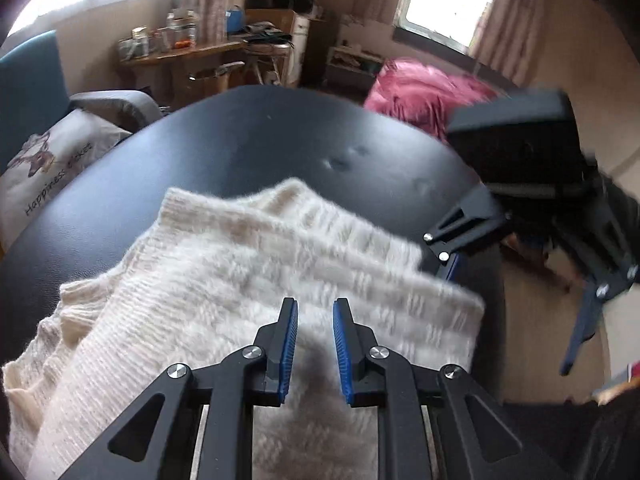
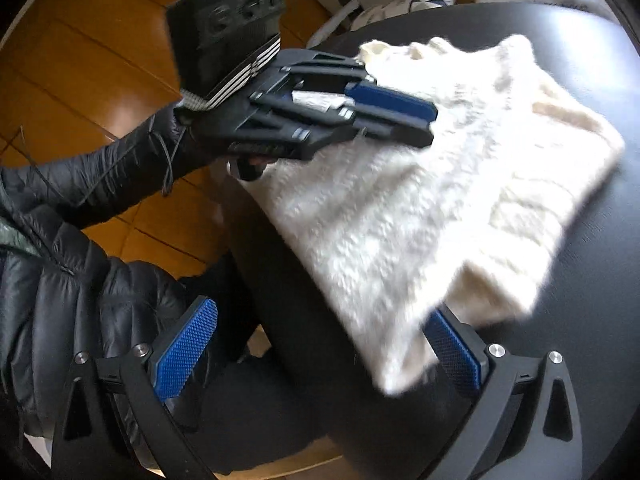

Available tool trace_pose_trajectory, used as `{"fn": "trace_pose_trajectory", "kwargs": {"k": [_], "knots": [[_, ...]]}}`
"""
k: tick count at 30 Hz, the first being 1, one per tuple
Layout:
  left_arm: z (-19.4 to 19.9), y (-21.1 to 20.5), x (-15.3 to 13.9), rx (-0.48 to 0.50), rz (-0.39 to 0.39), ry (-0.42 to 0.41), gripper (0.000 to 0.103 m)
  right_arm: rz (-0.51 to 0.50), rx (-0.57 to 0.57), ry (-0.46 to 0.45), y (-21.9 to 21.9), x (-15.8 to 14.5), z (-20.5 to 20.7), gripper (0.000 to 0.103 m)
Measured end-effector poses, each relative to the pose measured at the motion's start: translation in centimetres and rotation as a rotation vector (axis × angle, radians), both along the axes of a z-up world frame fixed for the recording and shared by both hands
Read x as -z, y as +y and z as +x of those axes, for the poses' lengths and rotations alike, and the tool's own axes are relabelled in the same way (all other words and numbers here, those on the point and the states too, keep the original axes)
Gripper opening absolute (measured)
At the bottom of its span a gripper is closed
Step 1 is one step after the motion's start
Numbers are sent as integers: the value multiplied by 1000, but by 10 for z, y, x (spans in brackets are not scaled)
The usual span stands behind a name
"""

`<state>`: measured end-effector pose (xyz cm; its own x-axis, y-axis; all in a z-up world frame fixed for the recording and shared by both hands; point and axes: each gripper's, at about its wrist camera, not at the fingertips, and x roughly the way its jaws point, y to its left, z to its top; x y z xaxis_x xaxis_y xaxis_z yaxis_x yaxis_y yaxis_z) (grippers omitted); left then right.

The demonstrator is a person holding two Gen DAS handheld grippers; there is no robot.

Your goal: Fold clothes

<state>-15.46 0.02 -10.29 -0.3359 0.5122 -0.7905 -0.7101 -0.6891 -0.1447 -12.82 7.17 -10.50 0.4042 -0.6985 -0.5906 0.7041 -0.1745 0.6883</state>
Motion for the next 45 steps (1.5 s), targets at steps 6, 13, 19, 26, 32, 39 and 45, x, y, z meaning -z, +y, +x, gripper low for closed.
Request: {"fn": "trace_pose_trajectory", "kwargs": {"k": [6, 13, 19, 26, 32, 39, 45], "knots": [[-7, 10, 18, -17, -15, -7, 18, 105, -294, 1, -35, 3, 33, 103], [-12, 0, -2, -44, 39, -8, 18, 226, -181, 110, -16, -13, 20, 103], [-80, -32, -20, -168, 90, -48, 24, 191, 95, 268, 12, -52, 13, 103], [-162, -28, -11, -131, 20, -203, 35, 101, 174, 300, -8, -40, 38, 103], [-174, -11, 8, 25, -15, -269, 35, 128, 178, 296, -15, 0, 35, 103], [-156, -6, 3, 95, 1, -179, 6, 146, 244, 354, 3, 7, 37, 103], [-136, -18, -35, 44, 96, 5, 6, 219, 279, 506, -14, 12, 57, 103]]}}
